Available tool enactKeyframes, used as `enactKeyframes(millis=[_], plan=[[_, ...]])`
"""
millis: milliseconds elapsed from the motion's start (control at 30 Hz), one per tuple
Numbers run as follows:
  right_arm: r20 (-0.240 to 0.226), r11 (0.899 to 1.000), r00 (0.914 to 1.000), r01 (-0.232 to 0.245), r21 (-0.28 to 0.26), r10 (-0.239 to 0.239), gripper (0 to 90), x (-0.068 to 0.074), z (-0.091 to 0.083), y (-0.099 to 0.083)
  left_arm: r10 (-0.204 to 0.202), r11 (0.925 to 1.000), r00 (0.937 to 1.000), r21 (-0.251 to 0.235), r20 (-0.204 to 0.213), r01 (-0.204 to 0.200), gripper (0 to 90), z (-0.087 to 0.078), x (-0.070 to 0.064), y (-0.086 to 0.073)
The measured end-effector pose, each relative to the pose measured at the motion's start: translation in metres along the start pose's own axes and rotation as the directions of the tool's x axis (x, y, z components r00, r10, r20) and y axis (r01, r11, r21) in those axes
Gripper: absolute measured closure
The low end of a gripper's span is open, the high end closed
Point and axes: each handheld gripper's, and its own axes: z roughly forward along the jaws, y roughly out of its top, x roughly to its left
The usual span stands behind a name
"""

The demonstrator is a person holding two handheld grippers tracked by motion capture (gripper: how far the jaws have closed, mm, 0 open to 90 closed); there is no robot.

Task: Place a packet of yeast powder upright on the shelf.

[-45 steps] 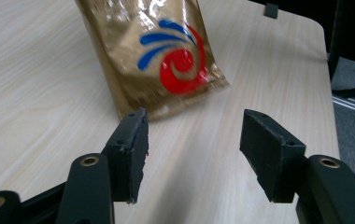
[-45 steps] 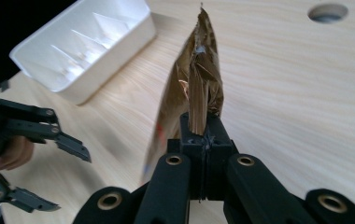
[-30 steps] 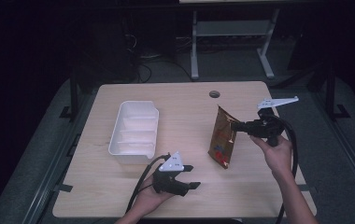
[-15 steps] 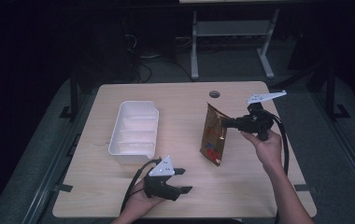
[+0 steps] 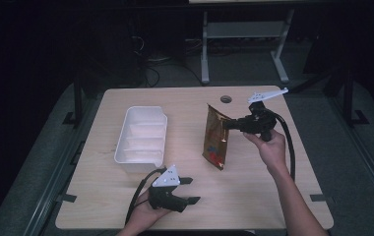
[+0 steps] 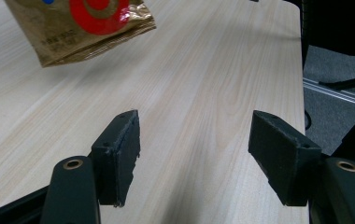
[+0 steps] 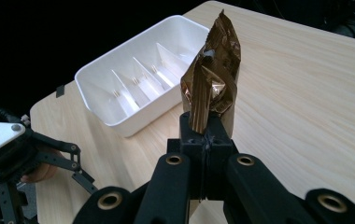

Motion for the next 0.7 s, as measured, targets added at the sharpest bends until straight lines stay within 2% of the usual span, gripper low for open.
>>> enactKeyframes(millis=[700], plan=[[-0.07,0.997,0.9948,0.074,-0.003,-0.074,89.1,0.017,0.037,0.044,-0.002,0.9998,1.0,-0.022,-0.004,0.002,32.5,-0.006,0.004,-0.005]])
